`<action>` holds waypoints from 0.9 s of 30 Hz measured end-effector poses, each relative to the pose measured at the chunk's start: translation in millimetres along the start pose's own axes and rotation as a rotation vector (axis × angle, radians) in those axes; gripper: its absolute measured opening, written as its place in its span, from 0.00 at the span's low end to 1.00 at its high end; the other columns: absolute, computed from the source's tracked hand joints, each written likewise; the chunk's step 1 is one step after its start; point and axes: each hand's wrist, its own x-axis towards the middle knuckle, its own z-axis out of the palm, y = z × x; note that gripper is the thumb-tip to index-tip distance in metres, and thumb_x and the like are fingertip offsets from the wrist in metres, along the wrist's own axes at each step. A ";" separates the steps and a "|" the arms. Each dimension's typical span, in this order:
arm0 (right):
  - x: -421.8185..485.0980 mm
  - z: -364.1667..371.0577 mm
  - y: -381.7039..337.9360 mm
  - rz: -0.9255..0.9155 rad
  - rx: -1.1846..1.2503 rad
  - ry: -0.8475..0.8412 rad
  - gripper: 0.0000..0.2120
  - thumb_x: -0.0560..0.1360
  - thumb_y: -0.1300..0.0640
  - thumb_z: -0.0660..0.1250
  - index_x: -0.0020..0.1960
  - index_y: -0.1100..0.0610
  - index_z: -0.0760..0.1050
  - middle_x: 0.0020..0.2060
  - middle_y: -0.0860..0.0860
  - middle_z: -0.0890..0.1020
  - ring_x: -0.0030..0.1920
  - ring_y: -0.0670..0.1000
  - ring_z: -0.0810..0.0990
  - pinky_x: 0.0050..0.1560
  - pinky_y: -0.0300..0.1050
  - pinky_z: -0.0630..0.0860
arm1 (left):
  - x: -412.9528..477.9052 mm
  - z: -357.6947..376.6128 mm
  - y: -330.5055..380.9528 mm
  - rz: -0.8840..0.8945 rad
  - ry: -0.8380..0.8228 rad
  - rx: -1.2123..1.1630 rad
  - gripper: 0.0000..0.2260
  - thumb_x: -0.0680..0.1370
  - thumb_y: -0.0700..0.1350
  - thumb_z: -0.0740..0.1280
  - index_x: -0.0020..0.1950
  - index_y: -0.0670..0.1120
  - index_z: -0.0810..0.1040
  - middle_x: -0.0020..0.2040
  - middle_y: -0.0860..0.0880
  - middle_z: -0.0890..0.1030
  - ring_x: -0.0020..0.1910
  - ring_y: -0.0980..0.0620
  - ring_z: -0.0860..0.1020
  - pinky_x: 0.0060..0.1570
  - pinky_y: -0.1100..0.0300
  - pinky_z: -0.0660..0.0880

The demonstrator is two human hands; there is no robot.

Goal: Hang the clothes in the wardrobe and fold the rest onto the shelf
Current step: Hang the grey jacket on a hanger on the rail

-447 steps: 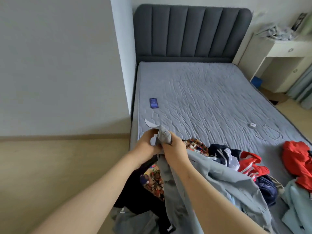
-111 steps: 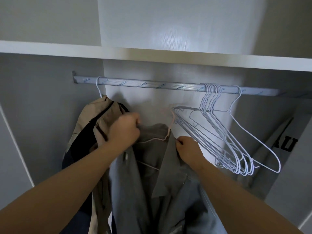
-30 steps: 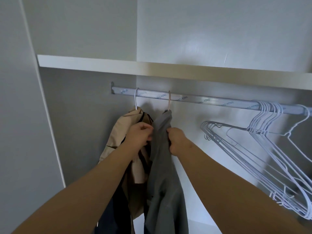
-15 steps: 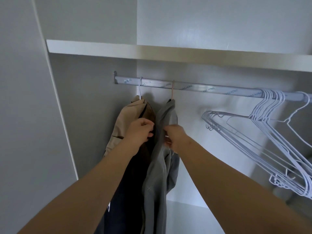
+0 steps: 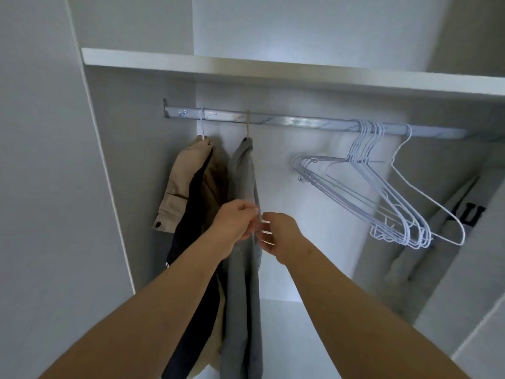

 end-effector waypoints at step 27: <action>-433.0 -186.1 295.5 0.292 0.164 0.515 0.06 0.77 0.60 0.60 0.42 0.56 0.72 0.33 0.51 0.75 0.29 0.49 0.72 0.30 0.38 0.67 | -470.3 97.1 -146.9 -0.339 -0.502 0.148 0.06 0.77 0.41 0.64 0.41 0.47 0.75 0.35 0.48 0.77 0.31 0.54 0.75 0.33 0.64 0.70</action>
